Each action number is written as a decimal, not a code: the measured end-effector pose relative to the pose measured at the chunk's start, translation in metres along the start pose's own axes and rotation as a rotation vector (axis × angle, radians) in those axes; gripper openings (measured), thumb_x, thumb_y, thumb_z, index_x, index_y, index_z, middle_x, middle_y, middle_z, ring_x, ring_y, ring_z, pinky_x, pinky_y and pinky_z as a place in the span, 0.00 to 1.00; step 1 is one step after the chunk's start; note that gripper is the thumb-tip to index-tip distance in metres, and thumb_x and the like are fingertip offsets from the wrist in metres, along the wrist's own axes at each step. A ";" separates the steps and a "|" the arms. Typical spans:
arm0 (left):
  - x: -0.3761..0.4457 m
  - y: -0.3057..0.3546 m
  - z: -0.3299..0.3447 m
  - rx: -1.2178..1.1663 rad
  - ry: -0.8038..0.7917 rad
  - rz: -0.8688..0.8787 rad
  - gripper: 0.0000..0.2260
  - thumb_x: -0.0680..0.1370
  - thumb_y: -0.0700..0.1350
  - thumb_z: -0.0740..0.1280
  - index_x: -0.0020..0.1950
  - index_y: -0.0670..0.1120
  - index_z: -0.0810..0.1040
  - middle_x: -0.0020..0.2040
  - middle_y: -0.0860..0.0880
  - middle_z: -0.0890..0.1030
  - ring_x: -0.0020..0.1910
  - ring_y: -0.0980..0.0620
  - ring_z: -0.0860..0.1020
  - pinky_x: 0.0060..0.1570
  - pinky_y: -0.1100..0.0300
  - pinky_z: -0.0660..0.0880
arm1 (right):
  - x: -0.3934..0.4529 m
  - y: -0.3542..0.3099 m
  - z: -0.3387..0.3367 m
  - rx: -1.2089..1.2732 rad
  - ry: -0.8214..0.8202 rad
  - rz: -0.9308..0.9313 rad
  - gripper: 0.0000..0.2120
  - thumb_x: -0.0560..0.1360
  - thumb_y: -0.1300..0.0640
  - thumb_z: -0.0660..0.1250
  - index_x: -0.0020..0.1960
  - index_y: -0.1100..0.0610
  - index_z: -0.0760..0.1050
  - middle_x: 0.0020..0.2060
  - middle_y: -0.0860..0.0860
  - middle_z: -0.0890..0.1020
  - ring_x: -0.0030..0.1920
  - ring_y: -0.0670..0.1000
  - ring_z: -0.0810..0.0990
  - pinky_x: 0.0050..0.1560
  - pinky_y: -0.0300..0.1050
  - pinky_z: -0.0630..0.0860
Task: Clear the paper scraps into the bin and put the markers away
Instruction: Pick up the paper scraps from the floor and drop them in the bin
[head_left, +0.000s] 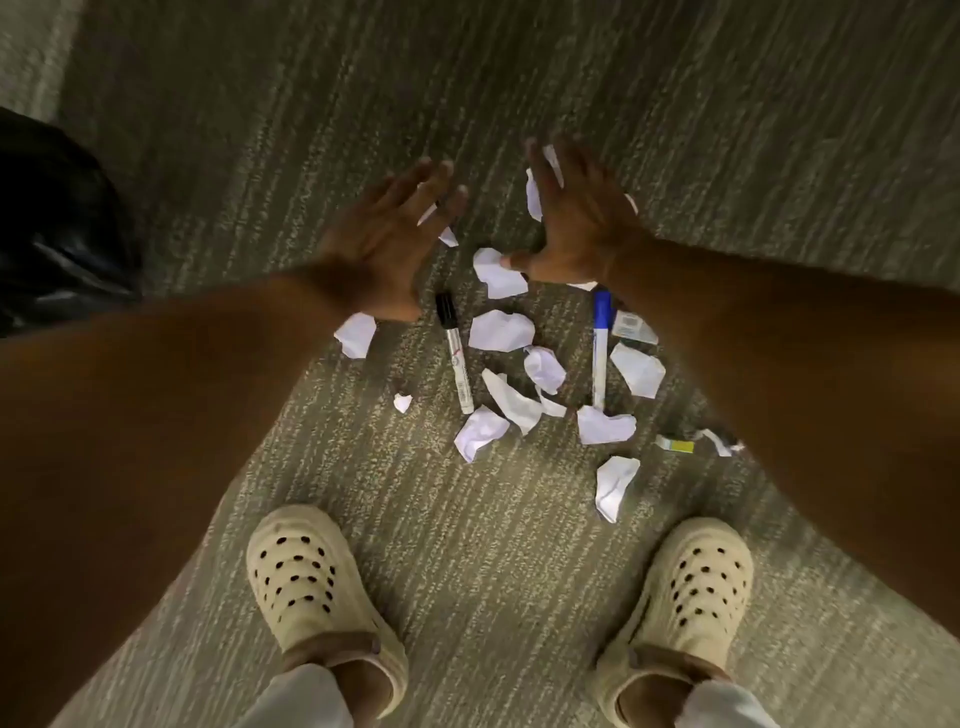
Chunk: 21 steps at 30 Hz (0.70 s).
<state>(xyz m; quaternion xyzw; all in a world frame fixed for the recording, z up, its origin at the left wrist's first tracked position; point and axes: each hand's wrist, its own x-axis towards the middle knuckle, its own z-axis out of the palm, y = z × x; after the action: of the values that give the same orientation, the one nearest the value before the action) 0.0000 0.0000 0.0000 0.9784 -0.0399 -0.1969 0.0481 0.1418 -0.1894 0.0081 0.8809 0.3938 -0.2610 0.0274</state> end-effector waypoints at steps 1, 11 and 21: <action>0.006 -0.001 0.003 0.026 -0.017 0.032 0.60 0.55 0.55 0.79 0.78 0.50 0.46 0.79 0.43 0.47 0.77 0.43 0.48 0.72 0.48 0.51 | 0.006 -0.002 0.003 0.001 -0.027 -0.030 0.55 0.66 0.30 0.67 0.78 0.55 0.42 0.78 0.62 0.47 0.77 0.64 0.48 0.75 0.60 0.54; -0.016 -0.009 0.018 0.093 -0.181 0.015 0.40 0.71 0.52 0.67 0.78 0.46 0.52 0.79 0.43 0.50 0.77 0.43 0.50 0.72 0.48 0.53 | -0.002 -0.020 0.015 -0.117 -0.106 -0.272 0.36 0.72 0.42 0.68 0.75 0.48 0.58 0.78 0.59 0.52 0.77 0.62 0.51 0.73 0.60 0.59; -0.090 -0.021 0.028 0.151 -0.345 -0.017 0.48 0.67 0.70 0.60 0.78 0.50 0.42 0.78 0.44 0.41 0.77 0.42 0.43 0.74 0.47 0.48 | -0.057 -0.032 0.038 -0.186 -0.180 -0.322 0.35 0.73 0.34 0.59 0.74 0.52 0.62 0.77 0.62 0.54 0.76 0.64 0.54 0.73 0.63 0.56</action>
<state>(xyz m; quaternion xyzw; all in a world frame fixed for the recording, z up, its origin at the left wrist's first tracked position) -0.0928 0.0275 0.0065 0.9314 -0.0540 -0.3584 -0.0345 0.0708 -0.2156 0.0076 0.7733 0.5479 -0.3023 0.1017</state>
